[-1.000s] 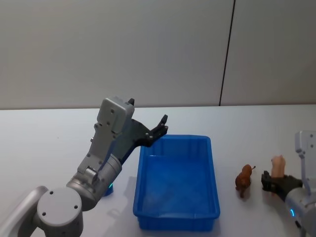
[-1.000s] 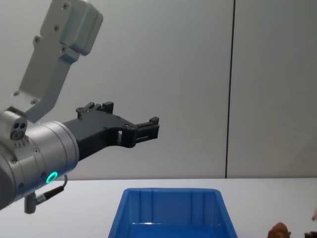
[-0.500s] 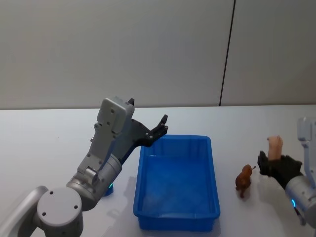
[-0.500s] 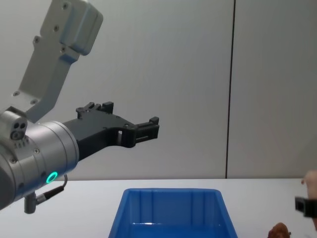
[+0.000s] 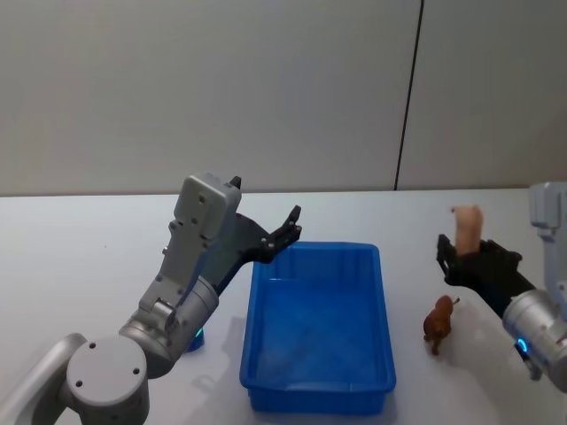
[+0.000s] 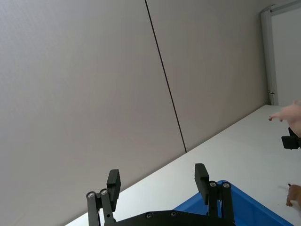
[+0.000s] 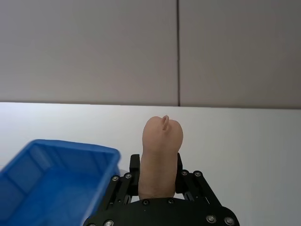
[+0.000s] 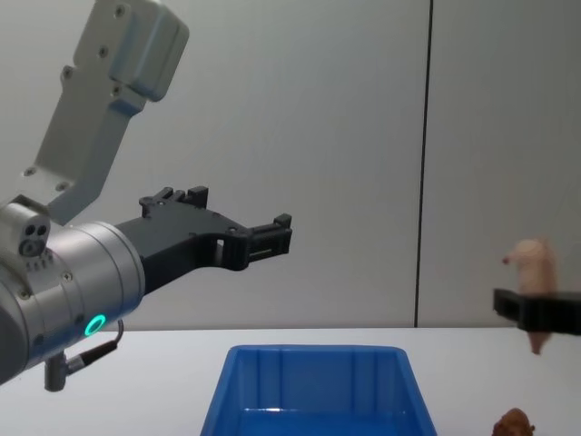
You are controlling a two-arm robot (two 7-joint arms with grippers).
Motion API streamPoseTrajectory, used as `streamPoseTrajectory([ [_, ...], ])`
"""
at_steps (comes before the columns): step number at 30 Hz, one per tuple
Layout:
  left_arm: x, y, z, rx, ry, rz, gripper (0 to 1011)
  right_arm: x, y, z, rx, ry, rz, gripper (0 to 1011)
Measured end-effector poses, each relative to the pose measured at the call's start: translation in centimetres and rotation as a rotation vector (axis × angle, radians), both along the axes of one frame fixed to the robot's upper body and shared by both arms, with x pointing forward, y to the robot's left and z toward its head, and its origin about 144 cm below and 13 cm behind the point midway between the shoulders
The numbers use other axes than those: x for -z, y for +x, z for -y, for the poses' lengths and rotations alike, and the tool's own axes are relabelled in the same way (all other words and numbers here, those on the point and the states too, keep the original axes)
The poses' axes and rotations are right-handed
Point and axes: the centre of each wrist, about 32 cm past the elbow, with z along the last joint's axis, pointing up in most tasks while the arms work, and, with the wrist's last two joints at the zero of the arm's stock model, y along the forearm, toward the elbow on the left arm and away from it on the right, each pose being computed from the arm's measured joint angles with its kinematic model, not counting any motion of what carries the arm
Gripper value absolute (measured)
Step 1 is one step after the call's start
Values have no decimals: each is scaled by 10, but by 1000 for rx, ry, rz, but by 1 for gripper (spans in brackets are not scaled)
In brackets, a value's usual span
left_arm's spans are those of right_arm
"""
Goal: Pick up the two dolls from the table and place them into the box.
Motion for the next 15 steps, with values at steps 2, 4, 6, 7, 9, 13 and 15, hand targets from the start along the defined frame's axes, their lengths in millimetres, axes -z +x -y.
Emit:
streamPoseTrajectory([
  [2, 0, 0, 0, 0, 0, 0, 1001, -4, 0, -1, -30, 10, 15, 373],
  [4, 0, 0, 0, 0, 0, 0, 1001, -7, 0, -2, -61, 21, 26, 373],
  [6, 0, 0, 0, 0, 0, 0, 1001, -10, 0, -3, -95, 33, 36, 373],
  [7, 0, 0, 0, 0, 0, 0, 1001, -12, 0, -4, -110, 37, 40, 373],
  [9, 0, 0, 0, 0, 0, 0, 1001, -15, 1, -5, -142, 48, 45, 373],
  [13, 0, 0, 0, 0, 0, 0, 1001, -19, 2, -7, -190, 64, 48, 373],
  [15, 0, 0, 0, 0, 0, 0, 1001, -22, 4, -9, -225, 77, 47, 373],
])
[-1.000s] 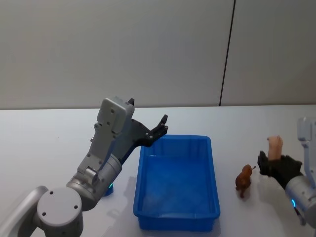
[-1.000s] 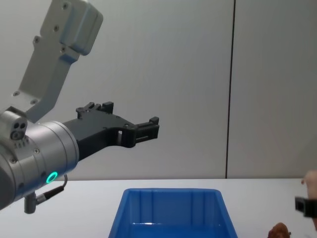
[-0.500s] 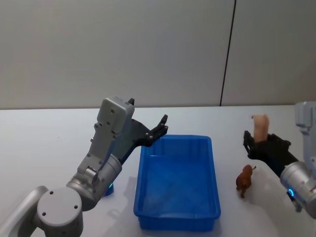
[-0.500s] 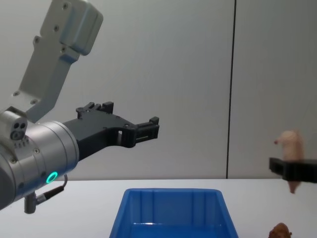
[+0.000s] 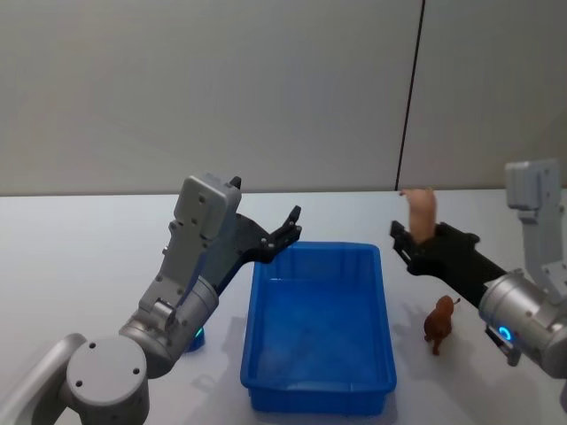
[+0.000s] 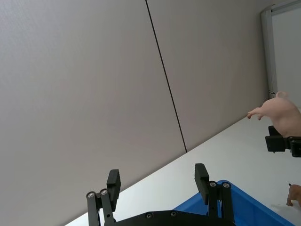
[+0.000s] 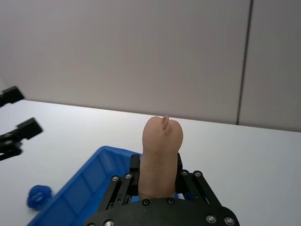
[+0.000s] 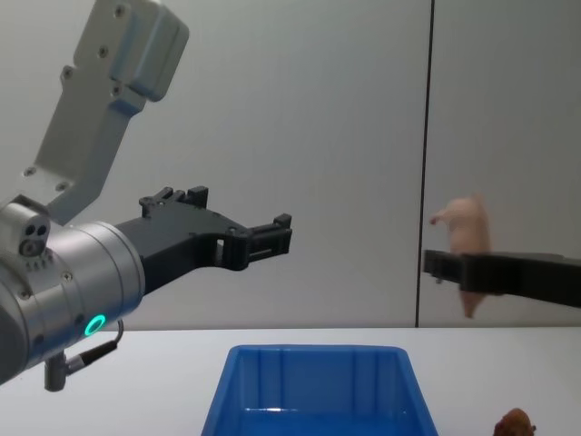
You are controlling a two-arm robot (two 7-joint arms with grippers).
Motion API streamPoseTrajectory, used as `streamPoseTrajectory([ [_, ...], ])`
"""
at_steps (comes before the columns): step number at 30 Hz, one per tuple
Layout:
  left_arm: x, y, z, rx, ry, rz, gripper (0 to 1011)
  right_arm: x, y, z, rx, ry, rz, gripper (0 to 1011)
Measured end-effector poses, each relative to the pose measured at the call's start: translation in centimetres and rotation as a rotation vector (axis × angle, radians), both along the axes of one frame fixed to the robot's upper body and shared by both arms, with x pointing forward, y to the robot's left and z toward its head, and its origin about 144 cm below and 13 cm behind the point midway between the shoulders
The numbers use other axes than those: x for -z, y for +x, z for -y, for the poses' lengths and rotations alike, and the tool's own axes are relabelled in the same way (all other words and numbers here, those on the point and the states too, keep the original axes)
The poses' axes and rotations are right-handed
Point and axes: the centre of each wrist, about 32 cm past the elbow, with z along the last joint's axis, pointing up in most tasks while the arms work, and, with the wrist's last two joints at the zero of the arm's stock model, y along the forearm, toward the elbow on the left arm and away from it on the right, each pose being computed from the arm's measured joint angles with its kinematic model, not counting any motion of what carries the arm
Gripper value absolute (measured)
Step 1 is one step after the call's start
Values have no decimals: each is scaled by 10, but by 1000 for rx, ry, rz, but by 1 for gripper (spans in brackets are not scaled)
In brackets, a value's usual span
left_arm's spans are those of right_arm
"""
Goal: Pick up the two dolls from the table and place them into the box.
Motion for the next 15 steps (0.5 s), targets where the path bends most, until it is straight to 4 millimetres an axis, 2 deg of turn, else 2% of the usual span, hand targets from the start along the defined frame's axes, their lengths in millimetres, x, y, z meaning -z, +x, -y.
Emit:
streamPoseTrajectory([
  [15, 0, 0, 0, 0, 0, 0, 1001, -10, 18, -21, -226, 78, -97, 373],
])
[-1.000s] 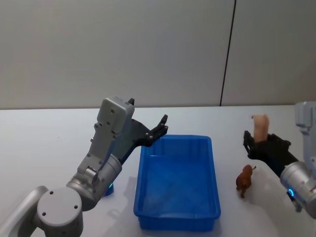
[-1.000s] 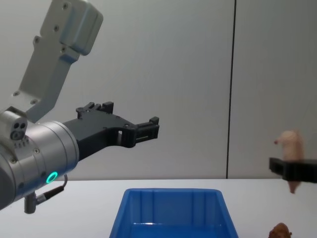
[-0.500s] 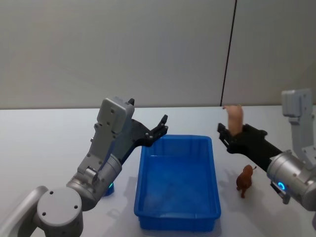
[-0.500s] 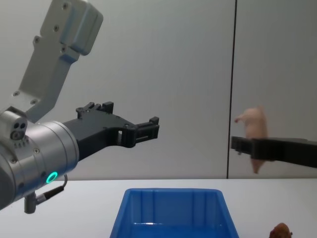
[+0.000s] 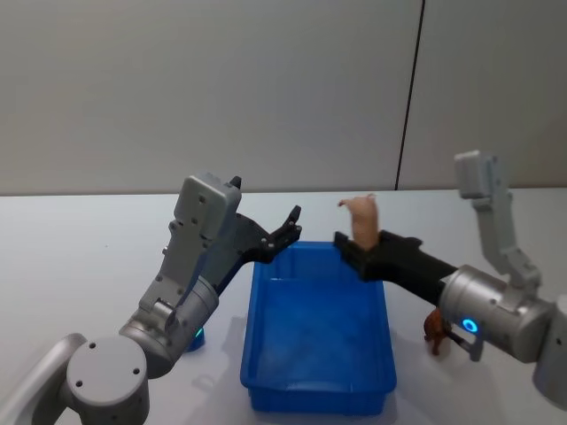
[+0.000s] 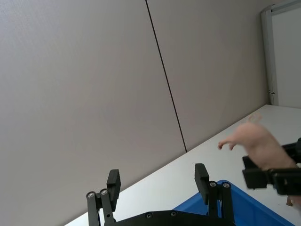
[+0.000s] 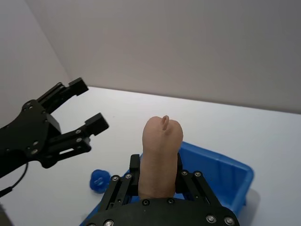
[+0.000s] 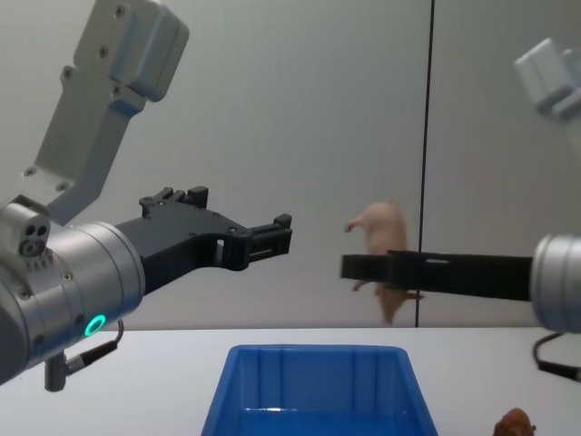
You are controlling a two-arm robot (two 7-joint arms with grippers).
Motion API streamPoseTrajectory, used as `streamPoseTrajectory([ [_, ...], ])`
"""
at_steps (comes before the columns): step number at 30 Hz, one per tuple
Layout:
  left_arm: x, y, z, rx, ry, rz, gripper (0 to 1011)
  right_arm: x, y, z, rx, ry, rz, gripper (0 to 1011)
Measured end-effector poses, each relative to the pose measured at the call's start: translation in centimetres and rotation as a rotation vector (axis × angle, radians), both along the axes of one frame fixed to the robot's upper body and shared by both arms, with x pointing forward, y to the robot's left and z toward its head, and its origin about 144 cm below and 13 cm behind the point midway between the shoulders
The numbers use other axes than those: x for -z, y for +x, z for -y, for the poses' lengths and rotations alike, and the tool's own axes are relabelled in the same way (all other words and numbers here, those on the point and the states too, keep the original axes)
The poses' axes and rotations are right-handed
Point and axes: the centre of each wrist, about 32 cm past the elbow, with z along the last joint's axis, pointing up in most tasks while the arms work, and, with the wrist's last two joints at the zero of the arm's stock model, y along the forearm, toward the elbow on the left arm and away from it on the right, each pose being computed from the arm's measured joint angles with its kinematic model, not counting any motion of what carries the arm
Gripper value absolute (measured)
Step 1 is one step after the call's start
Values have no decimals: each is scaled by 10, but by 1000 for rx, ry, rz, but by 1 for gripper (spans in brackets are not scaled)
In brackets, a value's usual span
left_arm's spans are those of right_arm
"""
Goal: Pick up the two dolls from the table and place them into the box.
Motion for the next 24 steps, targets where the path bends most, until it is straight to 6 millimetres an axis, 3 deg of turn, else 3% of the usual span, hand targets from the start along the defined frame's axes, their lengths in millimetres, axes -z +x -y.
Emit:
streamPoseTrajectory([
  [15, 0, 0, 0, 0, 0, 0, 1001, -3, 10, -12, -60, 16, -92, 387],
  [24, 0, 0, 0, 0, 0, 0, 1001, 0, 3, -4, 12, -13, -36, 656],
])
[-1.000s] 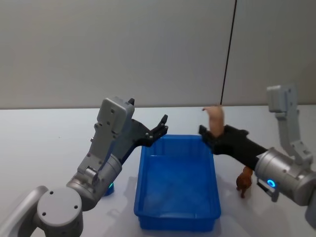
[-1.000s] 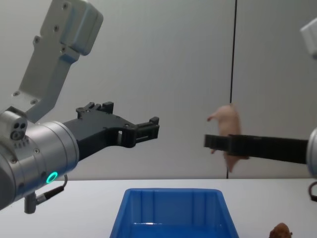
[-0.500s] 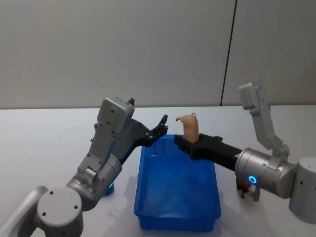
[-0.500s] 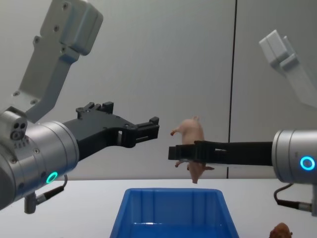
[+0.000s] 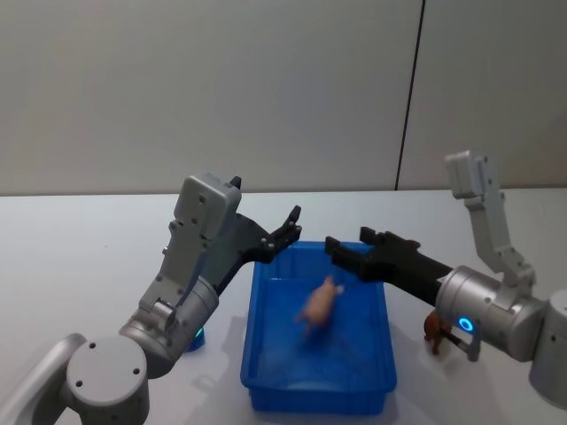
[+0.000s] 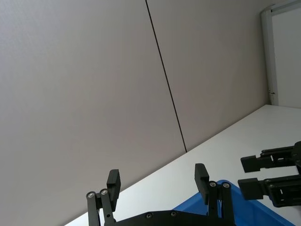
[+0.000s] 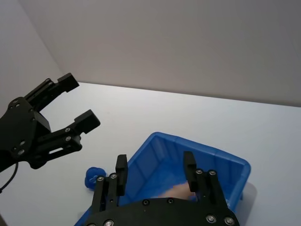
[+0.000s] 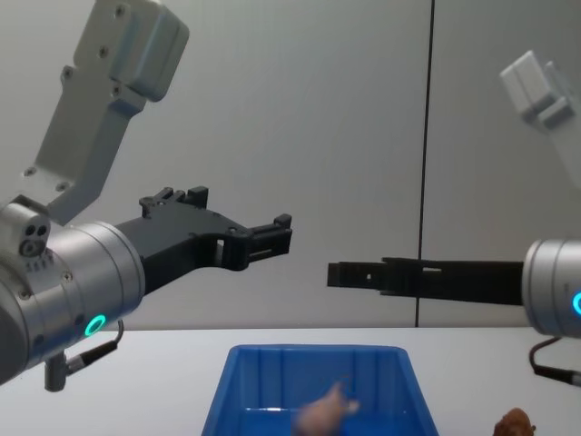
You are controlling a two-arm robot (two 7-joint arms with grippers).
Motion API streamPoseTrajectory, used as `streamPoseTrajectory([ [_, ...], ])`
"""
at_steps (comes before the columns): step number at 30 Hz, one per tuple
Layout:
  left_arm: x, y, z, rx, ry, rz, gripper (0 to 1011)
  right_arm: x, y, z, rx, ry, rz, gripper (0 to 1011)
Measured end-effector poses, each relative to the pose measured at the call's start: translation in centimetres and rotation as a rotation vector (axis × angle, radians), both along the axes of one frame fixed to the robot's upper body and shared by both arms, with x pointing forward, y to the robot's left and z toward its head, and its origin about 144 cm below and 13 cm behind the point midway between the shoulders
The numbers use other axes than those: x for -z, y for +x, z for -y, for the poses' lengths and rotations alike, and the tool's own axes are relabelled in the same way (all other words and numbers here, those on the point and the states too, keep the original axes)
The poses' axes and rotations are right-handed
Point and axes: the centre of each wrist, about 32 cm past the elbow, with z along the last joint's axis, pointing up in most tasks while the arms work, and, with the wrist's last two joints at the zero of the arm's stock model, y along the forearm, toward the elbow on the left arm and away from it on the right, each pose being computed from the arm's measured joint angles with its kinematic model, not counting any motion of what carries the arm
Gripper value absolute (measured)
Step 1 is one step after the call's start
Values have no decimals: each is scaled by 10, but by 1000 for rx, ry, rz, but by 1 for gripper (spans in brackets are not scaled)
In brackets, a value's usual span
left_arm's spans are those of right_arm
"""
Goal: Pick up the two dolls from the table and place them into the box.
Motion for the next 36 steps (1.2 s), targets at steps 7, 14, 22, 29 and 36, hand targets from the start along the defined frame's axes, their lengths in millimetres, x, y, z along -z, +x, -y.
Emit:
streamPoseTrajectory([
  [7, 0, 0, 0, 0, 0, 0, 1001, 1, -4, 5, 36, -16, 32, 868],
  [14, 0, 0, 0, 0, 0, 0, 1001, 2, -6, 7, 55, -24, 49, 1001],
  [22, 0, 0, 0, 0, 0, 0, 1001, -3, -6, 13, 62, -1, 83, 1001],
  [29, 0, 0, 0, 0, 0, 0, 1001, -10, -11, 25, 101, 29, 128, 1001],
  [36, 0, 0, 0, 0, 0, 0, 1001, -17, -22, 41, 160, 43, 136, 1001],
])
